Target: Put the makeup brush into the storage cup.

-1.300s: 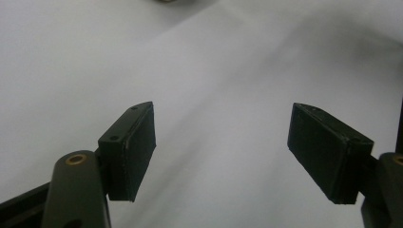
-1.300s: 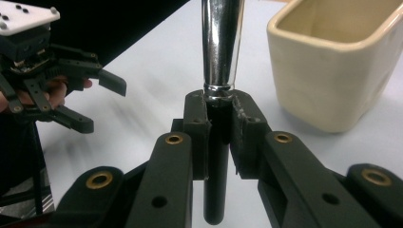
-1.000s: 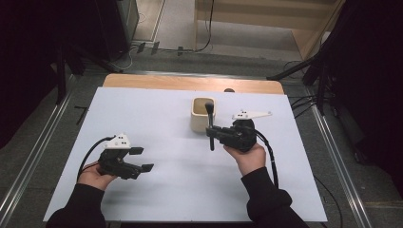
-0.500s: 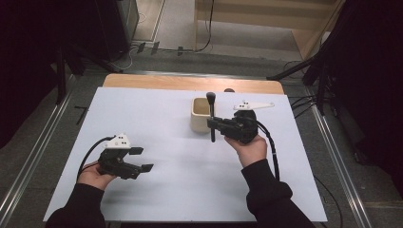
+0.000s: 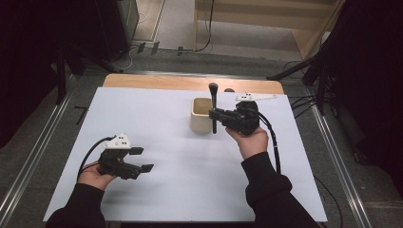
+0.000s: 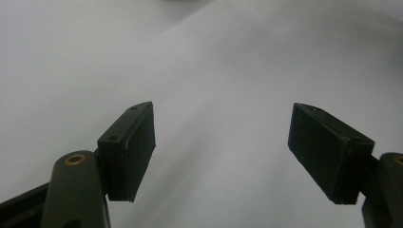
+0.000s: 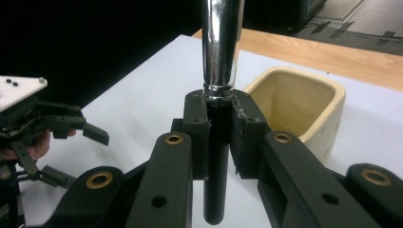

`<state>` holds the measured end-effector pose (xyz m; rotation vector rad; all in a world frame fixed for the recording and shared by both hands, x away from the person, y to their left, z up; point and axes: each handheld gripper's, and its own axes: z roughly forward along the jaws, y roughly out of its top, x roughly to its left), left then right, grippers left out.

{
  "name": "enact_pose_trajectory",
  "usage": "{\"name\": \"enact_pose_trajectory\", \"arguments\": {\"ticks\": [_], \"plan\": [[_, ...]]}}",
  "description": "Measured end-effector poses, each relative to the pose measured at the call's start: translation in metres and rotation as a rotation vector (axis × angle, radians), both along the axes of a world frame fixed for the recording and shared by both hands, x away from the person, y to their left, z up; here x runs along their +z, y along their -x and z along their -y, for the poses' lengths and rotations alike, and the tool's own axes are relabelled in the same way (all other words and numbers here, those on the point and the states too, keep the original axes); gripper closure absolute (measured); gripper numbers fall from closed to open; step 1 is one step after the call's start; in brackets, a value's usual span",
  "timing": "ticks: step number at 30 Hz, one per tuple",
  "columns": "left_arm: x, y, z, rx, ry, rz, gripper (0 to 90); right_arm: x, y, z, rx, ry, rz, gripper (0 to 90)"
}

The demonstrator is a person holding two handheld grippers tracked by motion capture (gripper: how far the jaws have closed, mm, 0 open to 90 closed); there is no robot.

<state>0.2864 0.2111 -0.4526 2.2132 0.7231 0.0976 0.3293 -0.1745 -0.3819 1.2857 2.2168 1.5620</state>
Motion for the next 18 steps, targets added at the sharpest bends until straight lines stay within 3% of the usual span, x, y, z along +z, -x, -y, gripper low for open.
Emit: {"name": "enact_pose_trajectory", "arguments": {"ticks": [18], "plan": [[0.001,0.000,-0.001,-0.004,0.009,-0.005,24.7,0.013,-0.026,-0.008,-0.035,0.023,0.016,79.9]]}}
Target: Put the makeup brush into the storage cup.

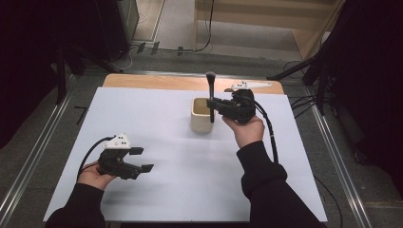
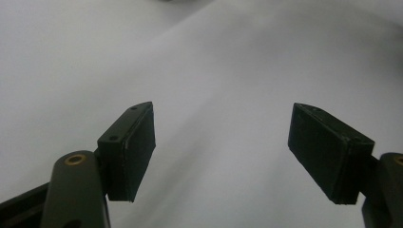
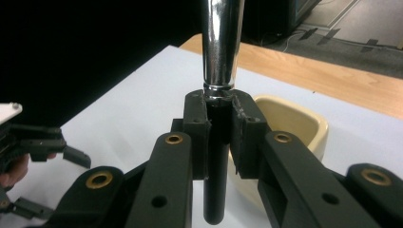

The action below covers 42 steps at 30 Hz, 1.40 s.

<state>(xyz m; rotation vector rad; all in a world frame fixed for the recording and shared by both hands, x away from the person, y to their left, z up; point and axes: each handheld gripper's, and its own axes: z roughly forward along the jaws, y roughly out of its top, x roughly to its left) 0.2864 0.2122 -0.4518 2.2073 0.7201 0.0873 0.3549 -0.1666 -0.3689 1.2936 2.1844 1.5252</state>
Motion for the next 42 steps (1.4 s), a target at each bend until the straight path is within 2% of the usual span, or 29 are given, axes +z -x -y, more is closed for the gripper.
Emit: {"name": "enact_pose_trajectory", "arguments": {"ticks": [6,8,11,14,21,28,36,42], "plan": [[0.000,0.000,-0.001,0.001,0.000,0.000,24.7,0.005,-0.008,0.000,-0.017,0.005,0.000,79.9],[0.000,0.000,-0.001,0.000,0.000,0.000,24.7,0.007,-0.010,0.000,-0.019,-0.008,0.003,79.9],[0.000,0.000,-0.001,-0.001,0.002,0.000,24.7,0.010,-0.014,0.000,-0.027,0.015,0.008,79.9],[0.000,0.000,-0.001,-0.002,0.000,0.000,24.8,0.011,-0.018,0.001,-0.036,0.015,0.001,79.9],[0.000,0.000,-0.001,0.000,0.001,-0.001,24.7,0.011,-0.024,0.002,-0.065,-0.017,0.015,79.9],[0.000,0.000,-0.001,-0.003,0.002,-0.001,24.7,0.016,-0.032,-0.003,-0.071,0.012,0.033,79.9],[0.000,0.000,-0.001,-0.005,0.007,-0.001,24.7,0.007,-0.044,-0.008,-0.096,0.028,0.034,79.8],[0.000,0.000,0.000,-0.009,0.012,-0.002,24.6,0.000,-0.048,-0.012,-0.116,0.053,0.066,79.8]]}}
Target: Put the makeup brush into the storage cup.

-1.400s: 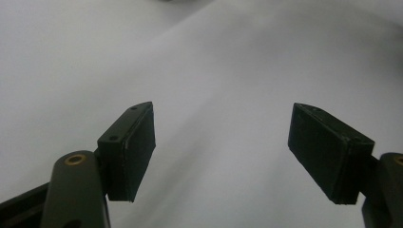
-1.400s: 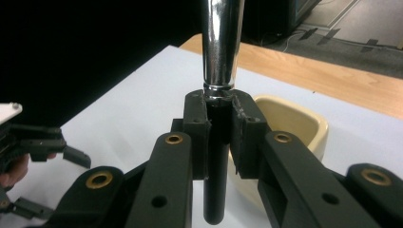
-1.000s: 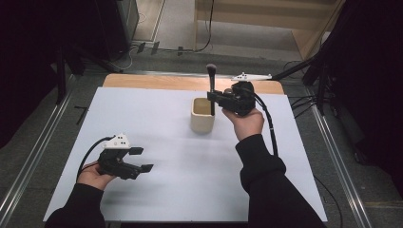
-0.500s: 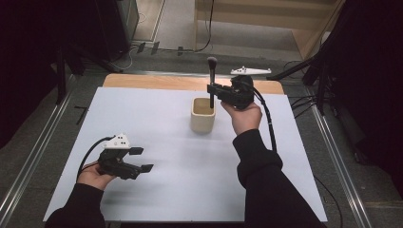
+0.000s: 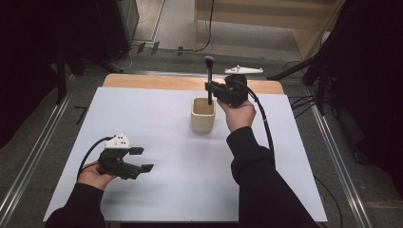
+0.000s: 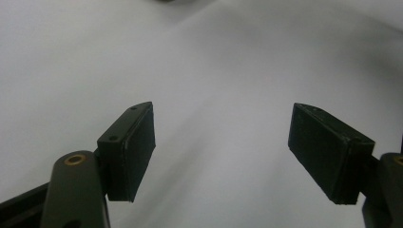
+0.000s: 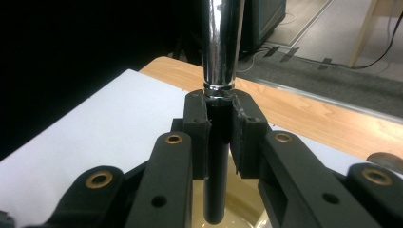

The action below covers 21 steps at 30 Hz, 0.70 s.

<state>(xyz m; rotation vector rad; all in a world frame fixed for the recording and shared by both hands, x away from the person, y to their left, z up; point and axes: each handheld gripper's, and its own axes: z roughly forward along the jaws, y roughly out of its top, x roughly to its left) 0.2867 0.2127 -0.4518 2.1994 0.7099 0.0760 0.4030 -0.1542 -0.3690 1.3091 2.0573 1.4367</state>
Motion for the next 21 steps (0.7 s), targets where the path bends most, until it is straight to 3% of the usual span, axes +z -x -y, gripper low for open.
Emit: {"name": "enact_pose_trajectory", "arguments": {"ticks": [10,21], "plan": [[0.000,0.000,-0.001,0.001,-0.002,-0.002,24.6,-0.014,-0.004,-0.006,-0.012,0.021,0.019,79.8],[0.000,0.000,-0.001,0.001,-0.001,-0.001,24.6,-0.033,-0.001,-0.009,-0.022,0.006,0.022,79.7]]}}
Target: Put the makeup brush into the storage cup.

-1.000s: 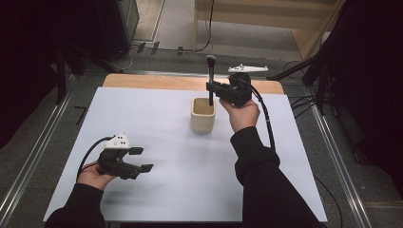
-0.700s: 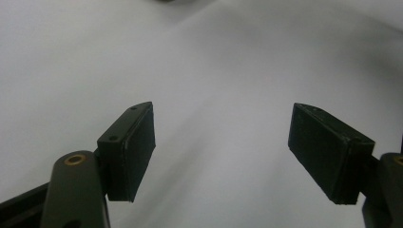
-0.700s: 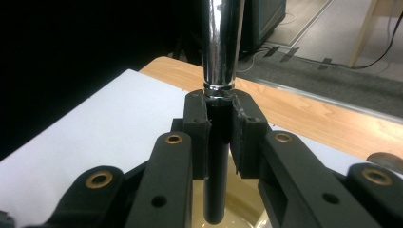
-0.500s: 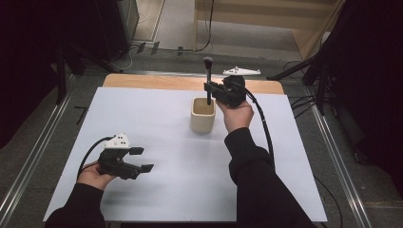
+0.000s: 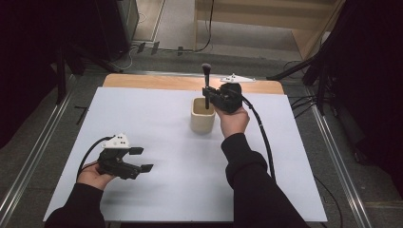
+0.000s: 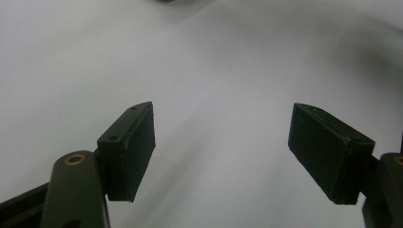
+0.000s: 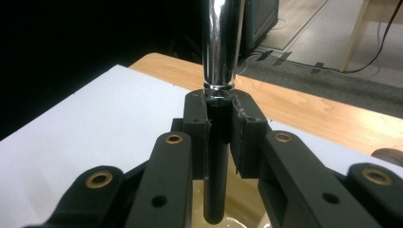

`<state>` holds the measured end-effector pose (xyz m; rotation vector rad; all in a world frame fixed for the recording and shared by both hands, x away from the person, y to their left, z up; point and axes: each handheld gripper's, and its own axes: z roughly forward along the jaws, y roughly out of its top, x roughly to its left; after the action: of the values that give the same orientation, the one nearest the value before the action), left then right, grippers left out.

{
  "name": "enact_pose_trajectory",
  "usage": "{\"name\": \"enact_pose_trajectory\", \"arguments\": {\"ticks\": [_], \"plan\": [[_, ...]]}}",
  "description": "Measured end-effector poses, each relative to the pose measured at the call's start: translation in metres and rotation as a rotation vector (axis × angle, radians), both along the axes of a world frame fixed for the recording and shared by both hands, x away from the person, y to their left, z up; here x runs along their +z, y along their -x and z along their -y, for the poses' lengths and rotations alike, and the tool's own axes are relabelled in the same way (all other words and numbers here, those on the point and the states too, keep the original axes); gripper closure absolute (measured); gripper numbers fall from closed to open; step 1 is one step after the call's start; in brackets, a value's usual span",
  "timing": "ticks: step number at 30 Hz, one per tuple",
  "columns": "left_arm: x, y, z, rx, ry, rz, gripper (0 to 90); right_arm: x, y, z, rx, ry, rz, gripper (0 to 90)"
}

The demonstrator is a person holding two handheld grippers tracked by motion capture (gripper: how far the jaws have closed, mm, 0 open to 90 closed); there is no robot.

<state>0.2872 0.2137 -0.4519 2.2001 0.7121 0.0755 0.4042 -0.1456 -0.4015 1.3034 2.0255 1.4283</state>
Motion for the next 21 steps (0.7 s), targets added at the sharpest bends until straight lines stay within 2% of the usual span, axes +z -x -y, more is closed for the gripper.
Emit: {"name": "enact_pose_trajectory", "arguments": {"ticks": [7,11,21], "plan": [[0.000,0.000,0.000,-0.003,-0.001,-0.001,24.6,-0.012,0.002,-0.001,-0.002,-0.005,-0.005,79.7],[0.000,0.000,0.000,-0.003,-0.001,-0.002,24.6,-0.017,0.001,-0.003,0.007,0.024,-0.005,79.7],[0.000,0.000,0.000,-0.003,-0.001,-0.001,24.6,-0.026,0.003,-0.005,0.016,0.018,-0.018,79.6]]}}
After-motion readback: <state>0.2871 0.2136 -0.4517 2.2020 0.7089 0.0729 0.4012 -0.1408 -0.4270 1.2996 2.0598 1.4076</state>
